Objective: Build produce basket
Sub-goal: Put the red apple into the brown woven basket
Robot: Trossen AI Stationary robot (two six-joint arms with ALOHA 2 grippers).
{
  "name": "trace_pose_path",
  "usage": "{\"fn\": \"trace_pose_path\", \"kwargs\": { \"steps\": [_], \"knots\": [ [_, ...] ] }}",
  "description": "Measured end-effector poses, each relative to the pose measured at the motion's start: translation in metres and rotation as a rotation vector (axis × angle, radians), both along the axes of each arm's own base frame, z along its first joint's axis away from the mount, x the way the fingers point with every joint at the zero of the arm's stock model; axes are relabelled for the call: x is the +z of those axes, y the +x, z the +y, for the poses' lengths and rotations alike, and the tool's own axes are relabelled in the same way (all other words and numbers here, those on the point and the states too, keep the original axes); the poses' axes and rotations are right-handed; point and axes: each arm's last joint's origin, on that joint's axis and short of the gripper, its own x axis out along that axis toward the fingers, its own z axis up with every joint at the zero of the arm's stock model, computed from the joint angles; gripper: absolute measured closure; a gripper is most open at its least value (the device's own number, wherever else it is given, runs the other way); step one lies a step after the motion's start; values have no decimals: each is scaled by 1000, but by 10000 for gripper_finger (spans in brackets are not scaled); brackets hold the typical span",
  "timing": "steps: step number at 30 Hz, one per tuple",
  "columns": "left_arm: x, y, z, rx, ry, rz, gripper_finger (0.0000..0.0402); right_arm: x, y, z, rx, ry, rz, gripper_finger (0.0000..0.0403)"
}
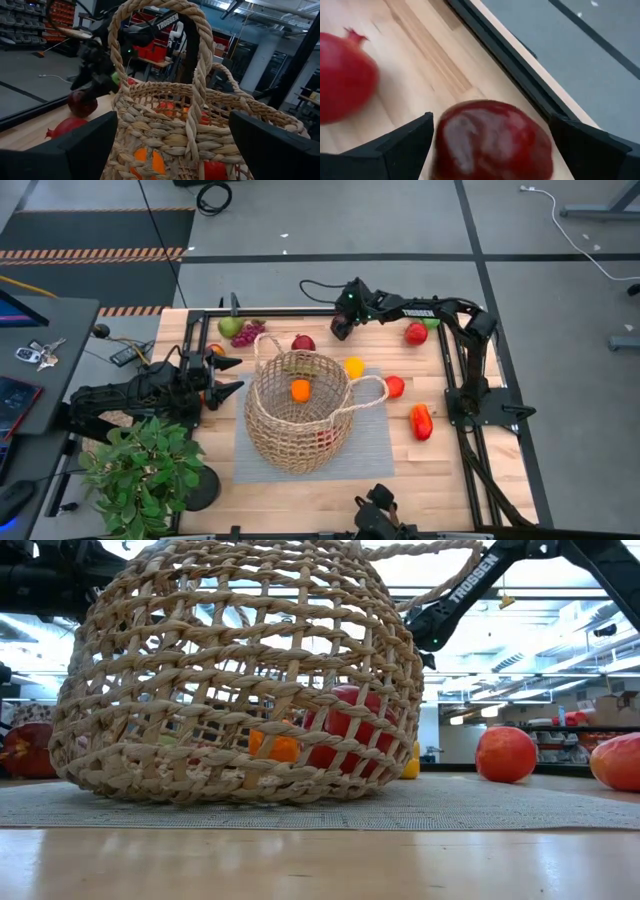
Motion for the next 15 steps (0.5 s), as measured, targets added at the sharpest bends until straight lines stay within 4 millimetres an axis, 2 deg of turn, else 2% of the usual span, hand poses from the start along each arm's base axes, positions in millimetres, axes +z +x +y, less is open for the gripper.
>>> {"fn": "trace_pose_path", "kwargs": {
  "steps": [15],
  "knots": [
    [0, 0, 0, 1, 0, 0, 12, -8, -5, 12, 14, 103, 106, 5]
  ]
}}
